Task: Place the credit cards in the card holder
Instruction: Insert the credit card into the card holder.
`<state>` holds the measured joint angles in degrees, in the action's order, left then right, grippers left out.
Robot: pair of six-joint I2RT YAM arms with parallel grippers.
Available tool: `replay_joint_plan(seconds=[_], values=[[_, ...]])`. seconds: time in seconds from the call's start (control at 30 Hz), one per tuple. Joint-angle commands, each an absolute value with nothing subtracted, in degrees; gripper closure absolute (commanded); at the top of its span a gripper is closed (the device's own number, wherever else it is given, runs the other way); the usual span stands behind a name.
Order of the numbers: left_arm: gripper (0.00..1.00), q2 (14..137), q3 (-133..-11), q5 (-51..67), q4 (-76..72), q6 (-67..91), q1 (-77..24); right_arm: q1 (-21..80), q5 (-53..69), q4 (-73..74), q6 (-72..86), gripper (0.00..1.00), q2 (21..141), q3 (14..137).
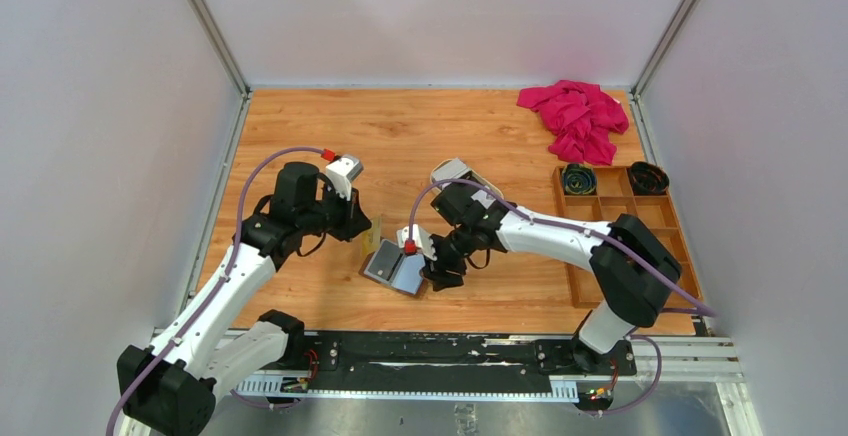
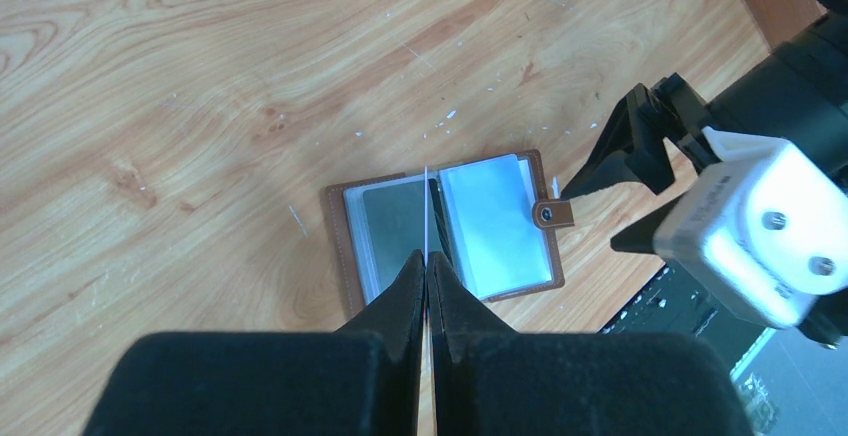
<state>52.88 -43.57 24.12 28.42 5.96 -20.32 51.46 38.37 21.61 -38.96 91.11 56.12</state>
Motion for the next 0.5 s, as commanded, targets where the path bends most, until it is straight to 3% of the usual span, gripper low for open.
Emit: replay_joint_plan(seconds=[0.0,0.47], values=[[1.0,52.86,-43.33,23.69,28.66,5.45,-19.72,52.51,34.27,20.01,-33.74,0.44,93.36,57.82],[1.0,53.04,-43.29,23.91,28.61,5.45,-19.69,55.28,27.95,16.3,-29.37,0.47,95.5,57.34]])
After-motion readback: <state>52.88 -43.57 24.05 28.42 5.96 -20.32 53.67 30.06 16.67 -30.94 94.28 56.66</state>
